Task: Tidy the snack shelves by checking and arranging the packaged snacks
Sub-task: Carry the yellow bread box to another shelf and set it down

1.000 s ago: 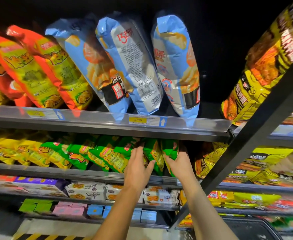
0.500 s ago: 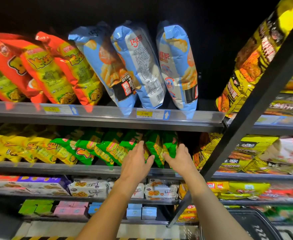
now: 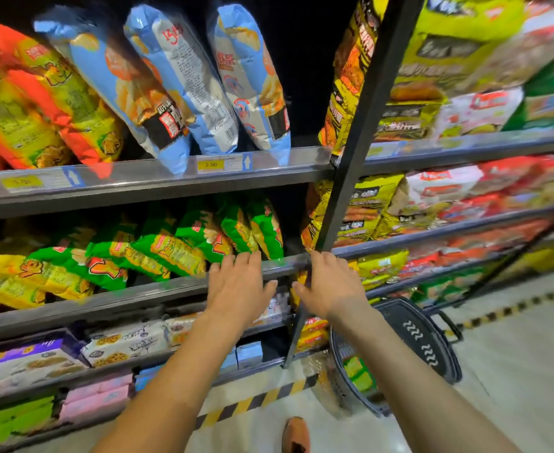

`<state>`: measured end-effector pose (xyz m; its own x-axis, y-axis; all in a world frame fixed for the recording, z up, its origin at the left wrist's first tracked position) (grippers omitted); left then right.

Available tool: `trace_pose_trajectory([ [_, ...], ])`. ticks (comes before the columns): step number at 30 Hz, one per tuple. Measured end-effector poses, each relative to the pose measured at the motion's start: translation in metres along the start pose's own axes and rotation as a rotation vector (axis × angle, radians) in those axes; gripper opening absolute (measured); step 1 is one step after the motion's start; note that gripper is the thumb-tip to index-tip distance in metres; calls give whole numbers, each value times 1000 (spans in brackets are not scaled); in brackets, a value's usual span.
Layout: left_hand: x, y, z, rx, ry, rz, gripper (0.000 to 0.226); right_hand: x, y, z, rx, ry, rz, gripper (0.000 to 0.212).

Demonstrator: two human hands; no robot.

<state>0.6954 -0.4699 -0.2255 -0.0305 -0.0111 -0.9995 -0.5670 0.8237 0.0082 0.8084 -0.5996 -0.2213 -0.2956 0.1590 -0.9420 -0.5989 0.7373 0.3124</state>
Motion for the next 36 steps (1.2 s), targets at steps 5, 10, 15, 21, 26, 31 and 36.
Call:
trace_pose_trajectory([
  [5,-5,-73,-13,188,1,50,64,-15,-66,-54,96,-87,-99,72],
  [10,-14,-158,-20,368,-6,56,64,-43,-137,-99,242,-169,-144,74],
  [15,-26,-257,-26,528,-10,69,63,-76,-218,-140,376,-221,-136,69],
  [21,-35,-392,-39,650,-24,140,63,-116,-333,-190,516,-258,-109,60],
  [26,-38,-508,-50,736,-12,136,60,-150,-432,-227,588,-271,-109,58],
  [31,-42,-612,-59,792,-14,140,60,-179,-520,-254,654,-272,-88,61],
  [36,-37,-692,-57,863,-7,146,60,-197,-593,-267,727,-247,-55,61],
])
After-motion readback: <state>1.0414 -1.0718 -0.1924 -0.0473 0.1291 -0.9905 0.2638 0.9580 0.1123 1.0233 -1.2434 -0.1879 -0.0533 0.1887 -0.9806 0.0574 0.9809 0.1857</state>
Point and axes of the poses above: each hand's wrist, its own z-axis towards the middle knuckle, its own x-axis out of the palm, y = z × x, the point moved 3 cm from there along z, towards the middle knuckle, and after that the axes turned 9 degrees about z, right-handed, at the moved point
